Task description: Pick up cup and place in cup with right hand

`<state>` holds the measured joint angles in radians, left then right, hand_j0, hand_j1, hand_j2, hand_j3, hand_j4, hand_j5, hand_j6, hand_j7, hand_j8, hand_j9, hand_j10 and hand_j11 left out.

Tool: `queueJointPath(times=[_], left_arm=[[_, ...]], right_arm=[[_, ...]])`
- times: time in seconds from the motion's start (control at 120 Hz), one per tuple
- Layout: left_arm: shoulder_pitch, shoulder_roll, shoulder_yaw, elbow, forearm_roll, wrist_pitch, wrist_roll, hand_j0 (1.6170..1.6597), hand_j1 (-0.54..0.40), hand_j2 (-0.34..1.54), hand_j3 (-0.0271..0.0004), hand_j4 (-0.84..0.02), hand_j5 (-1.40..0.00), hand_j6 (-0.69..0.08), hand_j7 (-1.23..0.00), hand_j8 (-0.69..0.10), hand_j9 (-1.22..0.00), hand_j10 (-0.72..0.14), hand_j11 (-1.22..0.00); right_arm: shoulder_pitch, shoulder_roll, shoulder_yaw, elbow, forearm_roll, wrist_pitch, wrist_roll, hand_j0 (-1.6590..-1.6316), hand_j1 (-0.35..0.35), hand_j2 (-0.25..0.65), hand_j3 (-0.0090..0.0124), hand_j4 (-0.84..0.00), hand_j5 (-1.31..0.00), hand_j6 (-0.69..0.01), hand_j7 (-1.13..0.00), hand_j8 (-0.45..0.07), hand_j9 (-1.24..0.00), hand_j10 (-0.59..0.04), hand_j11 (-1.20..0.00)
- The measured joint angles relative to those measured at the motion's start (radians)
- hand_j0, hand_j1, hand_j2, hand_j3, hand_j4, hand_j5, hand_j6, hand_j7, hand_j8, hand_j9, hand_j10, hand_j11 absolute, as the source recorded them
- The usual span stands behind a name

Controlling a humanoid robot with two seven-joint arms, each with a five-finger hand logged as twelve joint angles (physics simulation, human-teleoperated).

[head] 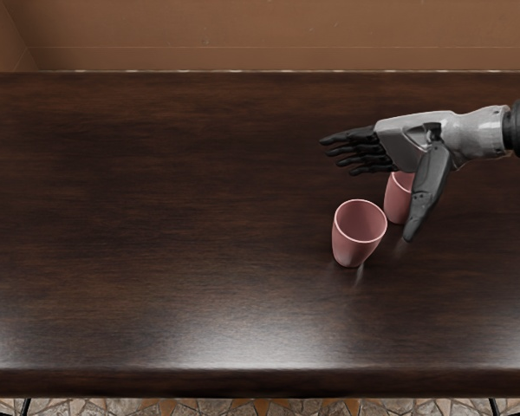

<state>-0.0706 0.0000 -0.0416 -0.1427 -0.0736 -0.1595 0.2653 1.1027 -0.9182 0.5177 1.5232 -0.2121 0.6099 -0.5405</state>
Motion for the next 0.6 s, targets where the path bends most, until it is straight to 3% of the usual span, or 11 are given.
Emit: queueJointPath(times=[0.183,0.283,0.392,0.6], left_arm=[[0.000,0.000,0.000,0.000,0.000,0.000,0.000,1.6581,0.349,0.00,-0.0001,0.000,0.00,0.000,0.00,0.000,0.00,0.000,0.00],[0.000,0.000,0.000,0.000,0.000,0.000,0.000,1.6581,0.349,0.00,-0.0001,0.000,0.00,0.000,0.00,0.000,0.00,0.000,0.00],[0.000,0.000,0.000,0.000,0.000,0.000,0.000,1.6581,0.349,0.00,-0.0001,0.000,0.00,0.000,0.00,0.000,0.00,0.000,0.00],[0.000,0.000,0.000,0.000,0.000,0.000,0.000,1.6581,0.349,0.00,0.0000,0.000,0.00,0.000,0.00,0.000,0.00,0.000,0.00]], right_arm=[[-0.002,0.002,0.002,-0.008,-0.011,0.001,0.001,-1.6581,-0.349,0.000,0.0000,-0.002,0.00,-0.002,0.00,-0.002,0.00,-0.001,0.00],[-0.003,0.009,0.000,0.000,-0.192,-0.001,0.024,-1.6581,-0.349,0.000,0.0000,-0.002,0.00,-0.003,0.00,-0.002,0.00,-0.001,0.00],[-0.017,0.032,-0.002,0.039,-0.383,-0.077,0.039,-1.6581,-0.349,0.000,0.0000,-0.002,0.00,-0.003,0.00,-0.003,0.00,-0.002,0.00],[-0.070,0.105,-0.005,0.068,-0.560,-0.161,0.047,-1.6581,-0.349,0.001,0.0000,-0.003,0.00,-0.004,0.00,-0.003,0.00,-0.002,0.00]])
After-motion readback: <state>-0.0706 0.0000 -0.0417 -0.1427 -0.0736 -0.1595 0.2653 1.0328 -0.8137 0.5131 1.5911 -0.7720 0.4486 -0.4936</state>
